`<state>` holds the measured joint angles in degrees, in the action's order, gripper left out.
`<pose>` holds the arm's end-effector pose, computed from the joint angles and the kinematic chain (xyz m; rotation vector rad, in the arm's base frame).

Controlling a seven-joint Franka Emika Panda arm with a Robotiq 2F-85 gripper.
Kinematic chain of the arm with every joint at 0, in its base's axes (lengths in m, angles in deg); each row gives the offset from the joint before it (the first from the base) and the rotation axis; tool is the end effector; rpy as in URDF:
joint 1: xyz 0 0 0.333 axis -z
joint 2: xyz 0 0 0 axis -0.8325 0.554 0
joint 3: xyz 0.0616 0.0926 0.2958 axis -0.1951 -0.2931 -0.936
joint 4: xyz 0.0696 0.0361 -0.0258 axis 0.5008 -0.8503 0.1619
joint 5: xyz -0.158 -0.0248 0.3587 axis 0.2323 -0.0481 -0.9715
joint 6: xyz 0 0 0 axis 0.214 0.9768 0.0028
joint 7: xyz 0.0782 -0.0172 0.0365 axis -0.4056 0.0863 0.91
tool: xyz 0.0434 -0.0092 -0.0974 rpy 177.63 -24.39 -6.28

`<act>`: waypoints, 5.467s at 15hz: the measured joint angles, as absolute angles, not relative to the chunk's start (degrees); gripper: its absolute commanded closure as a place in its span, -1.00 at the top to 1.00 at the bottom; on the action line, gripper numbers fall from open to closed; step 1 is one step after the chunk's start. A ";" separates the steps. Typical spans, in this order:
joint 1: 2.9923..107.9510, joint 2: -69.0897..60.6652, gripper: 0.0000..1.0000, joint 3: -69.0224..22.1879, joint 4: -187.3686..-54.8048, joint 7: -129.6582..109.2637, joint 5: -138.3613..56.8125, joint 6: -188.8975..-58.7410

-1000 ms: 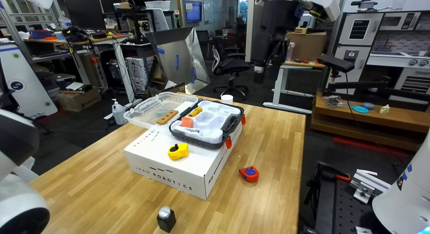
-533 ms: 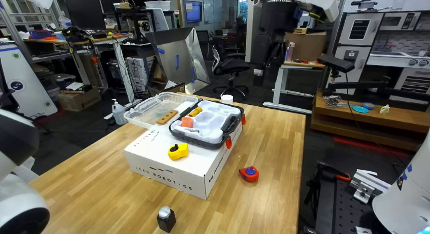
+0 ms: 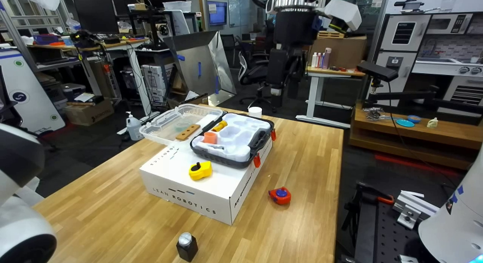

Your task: Put the red measuring tape on the white box

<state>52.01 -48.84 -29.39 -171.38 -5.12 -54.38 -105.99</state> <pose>0.3956 0.0551 0.4630 -2.9877 -0.0517 -0.0468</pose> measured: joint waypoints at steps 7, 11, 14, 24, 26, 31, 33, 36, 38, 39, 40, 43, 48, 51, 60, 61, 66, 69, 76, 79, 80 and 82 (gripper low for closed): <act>52.04 -49.10 1.00 -29.30 -171.71 -5.17 -54.28 -106.02; 52.11 -47.68 1.00 -29.31 -173.15 -5.18 -53.27 -106.72; 52.12 -44.44 1.00 -29.30 -173.47 -5.18 -53.33 -107.48; 52.09 -38.58 1.00 -29.25 -173.32 -5.11 -54.48 -109.17; 52.10 -38.57 1.00 -29.25 -173.32 -5.11 -54.48 -109.17; 52.15 -37.33 1.00 -29.12 -173.53 -5.10 -54.48 -109.17; 52.38 -34.96 1.00 -28.41 -174.01 -4.76 -54.48 -109.45; 53.38 -29.23 1.00 -26.62 -174.67 -2.75 -54.48 -112.18; 54.28 -24.76 1.00 -25.67 -174.63 -1.65 -54.49 -114.63; 54.65 -22.69 1.00 -25.38 -174.50 -1.45 -54.50 -115.77; 54.99 -20.81 1.00 -25.21 -174.37 -1.44 -54.50 -116.70; 55.38 -17.46 1.00 -25.10 -173.78 -1.44 -54.61 -117.91; 55.38 -17.37 1.00 -25.10 -173.28 -1.45 -54.63 -117.91; 55.37 -17.29 1.00 -25.23 -173.29 -1.51 -54.58 -117.90; 55.19 -12.31 1.00 -26.28 -173.51 -1.62 -54.63 -127.15; 55.19 -10.97 1.00 -26.48 -173.49 -1.60 -54.63 -128.95; 55.19 -5.22 1.00 -26.72 -173.09 -1.60 -54.09 -136.16; 55.20 -3.97 1.00 -26.86 -172.89 -1.62 -54.01 -136.61; 55.22 -3.96 1.00 -26.97 -172.86 -2.35 -53.57 -136.72; 55.07 -3.54 1.00 -26.97 -172.84 -4.62 -51.42 -138.19; 55.02 -3.28 1.00 -26.99 -172.80 -4.94 -51.00 -138.80; 54.93 -2.45 1.00 -27.06 -172.63 -5.26 -50.50 -140.09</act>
<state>54.93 -2.45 -27.06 -172.63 -5.26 -50.50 -140.09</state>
